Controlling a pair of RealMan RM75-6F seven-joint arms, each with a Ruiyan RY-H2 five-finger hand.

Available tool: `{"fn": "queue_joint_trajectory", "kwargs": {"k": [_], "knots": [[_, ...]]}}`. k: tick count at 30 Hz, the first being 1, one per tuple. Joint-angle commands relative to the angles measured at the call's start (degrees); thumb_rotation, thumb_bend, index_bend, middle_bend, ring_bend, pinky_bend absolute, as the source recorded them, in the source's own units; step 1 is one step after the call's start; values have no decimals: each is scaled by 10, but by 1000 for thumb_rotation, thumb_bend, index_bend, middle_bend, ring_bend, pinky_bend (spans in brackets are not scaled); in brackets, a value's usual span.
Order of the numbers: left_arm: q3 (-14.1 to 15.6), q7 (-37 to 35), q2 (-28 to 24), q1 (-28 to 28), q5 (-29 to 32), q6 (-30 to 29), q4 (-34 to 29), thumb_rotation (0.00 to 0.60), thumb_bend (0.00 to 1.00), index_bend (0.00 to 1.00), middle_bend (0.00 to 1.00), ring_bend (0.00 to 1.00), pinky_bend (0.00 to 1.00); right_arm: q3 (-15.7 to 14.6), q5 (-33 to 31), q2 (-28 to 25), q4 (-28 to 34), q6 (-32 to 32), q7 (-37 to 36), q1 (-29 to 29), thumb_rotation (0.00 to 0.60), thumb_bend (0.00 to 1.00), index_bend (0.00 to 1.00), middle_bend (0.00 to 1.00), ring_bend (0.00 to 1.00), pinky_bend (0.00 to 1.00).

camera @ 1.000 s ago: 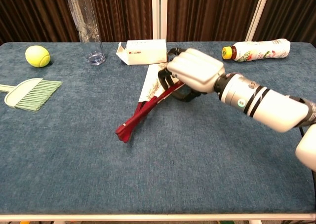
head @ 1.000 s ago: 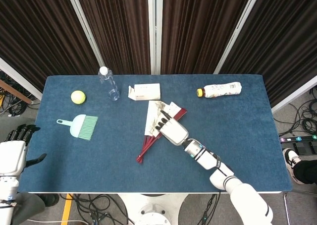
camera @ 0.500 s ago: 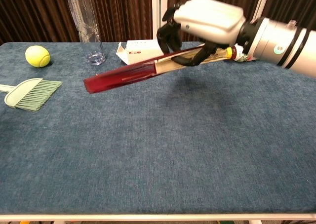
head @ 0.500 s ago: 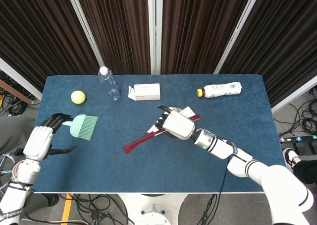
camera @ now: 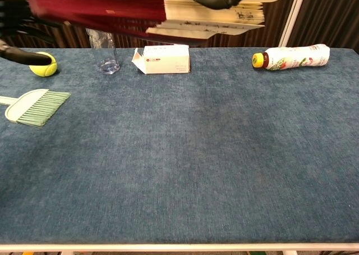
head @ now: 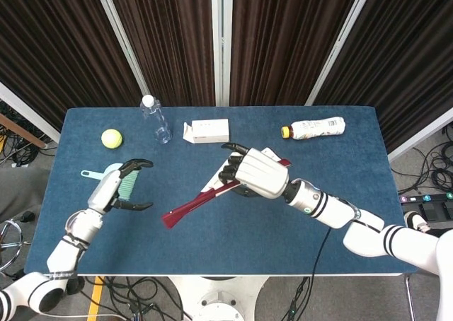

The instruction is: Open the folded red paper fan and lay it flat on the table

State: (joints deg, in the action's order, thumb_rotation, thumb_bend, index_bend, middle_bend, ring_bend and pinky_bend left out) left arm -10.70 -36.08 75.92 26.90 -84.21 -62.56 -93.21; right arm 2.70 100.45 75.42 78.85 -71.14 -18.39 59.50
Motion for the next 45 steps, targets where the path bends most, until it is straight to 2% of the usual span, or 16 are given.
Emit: {"fn": "queue_joint_trajectory", "kwargs": {"k": [1, 13, 27, 31, 37, 41, 45], "knots": [[-10, -41, 37, 21, 15, 14, 7, 600, 0, 316, 274, 169, 303, 13, -17, -7, 23, 24, 0, 5, 600, 951, 886, 707, 517, 194], [-39, -22, 129, 60, 67, 21, 30, 600, 0, 326, 283, 183, 344, 40, -58, 20, 48, 88, 34, 18, 600, 945, 879, 707, 508, 191], [-57, -42, 192, 76, 100, 23, 42, 600, 13, 353, 306, 183, 347, 73, -115, 66, 45, 122, 81, 17, 600, 942, 867, 707, 500, 185], [-71, -27, 223, 80, 119, 9, 67, 600, 87, 434, 380, 227, 392, 82, -126, 77, 43, 127, 83, 18, 600, 942, 865, 707, 500, 174], [-81, -9, 253, 77, 132, -16, 95, 600, 227, 610, 568, 378, 474, 86, -128, 81, 39, 131, 90, 16, 600, 942, 865, 707, 500, 154], [-79, -1, 254, 77, 130, -14, 103, 600, 267, 658, 600, 391, 479, 87, -126, 78, 38, 132, 90, 15, 600, 942, 865, 707, 500, 154], [-70, 30, 248, 76, 125, -15, 113, 600, 284, 657, 602, 392, 485, 86, -121, 71, 39, 131, 94, 12, 600, 943, 865, 707, 500, 154]]}}
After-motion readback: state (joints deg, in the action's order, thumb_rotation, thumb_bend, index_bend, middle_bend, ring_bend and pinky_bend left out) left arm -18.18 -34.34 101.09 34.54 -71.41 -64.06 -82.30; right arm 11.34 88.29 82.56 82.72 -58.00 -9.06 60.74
